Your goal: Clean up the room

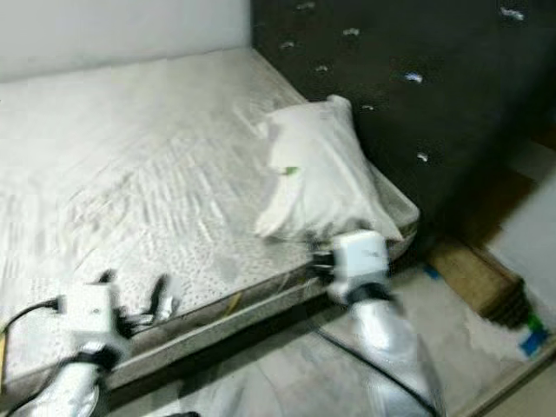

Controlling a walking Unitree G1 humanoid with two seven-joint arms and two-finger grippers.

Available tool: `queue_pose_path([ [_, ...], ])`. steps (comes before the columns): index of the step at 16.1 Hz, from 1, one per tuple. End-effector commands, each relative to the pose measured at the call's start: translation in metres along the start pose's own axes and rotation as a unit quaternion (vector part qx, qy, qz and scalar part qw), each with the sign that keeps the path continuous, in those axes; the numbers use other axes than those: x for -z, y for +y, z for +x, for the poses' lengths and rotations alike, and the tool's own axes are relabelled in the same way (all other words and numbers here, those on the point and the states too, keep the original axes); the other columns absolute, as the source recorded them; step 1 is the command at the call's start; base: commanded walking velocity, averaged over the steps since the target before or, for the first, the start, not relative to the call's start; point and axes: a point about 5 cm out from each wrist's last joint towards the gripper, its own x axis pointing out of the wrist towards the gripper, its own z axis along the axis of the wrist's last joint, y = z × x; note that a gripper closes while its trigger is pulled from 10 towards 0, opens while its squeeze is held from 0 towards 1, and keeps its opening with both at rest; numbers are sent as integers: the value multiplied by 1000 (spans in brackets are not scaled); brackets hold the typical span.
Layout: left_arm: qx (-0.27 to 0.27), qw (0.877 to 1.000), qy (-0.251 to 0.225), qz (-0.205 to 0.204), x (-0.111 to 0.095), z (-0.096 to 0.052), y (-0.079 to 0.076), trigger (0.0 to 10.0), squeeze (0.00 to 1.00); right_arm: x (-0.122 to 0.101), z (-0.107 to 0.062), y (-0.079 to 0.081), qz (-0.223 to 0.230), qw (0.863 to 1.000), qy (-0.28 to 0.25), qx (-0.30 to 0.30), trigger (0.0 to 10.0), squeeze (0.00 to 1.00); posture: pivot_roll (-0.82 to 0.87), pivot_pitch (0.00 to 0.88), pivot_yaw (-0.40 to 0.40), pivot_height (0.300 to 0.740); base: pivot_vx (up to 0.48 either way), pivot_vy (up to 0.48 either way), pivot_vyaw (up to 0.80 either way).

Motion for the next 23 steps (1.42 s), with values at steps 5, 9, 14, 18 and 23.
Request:
queue_pose_path([
  [5,11,1000,0,-3,0,1,-6,10000,0,6,-5,-11,-10,1000,11,8,10000,0,-31,112,-89,740,0,0,800],
  [9,10,1000,-2,-3,0,1,-7,10000,0,5,-3,-8,-7,1000,8,1,10000,0,-28,110,-92,740,0,0,800],
  [14,15,1000,-1,-6,0,2,-6,10000,0,4,-2,-8,-4,1000,7,0,10000,0,-29,119,-91,740,0,0,800],
  [18,27,999,-2,-16,-1,3,-8,10000,0,5,-1,-9,11,1000,7,4,10000,0,-27,124,-92,740,0,0,200],
  [23,41,999,-7,-23,-2,2,-10,10000,0,4,0,-9,21,1000,5,7,10000,0,-30,128,-92,740,49,0,0],
])
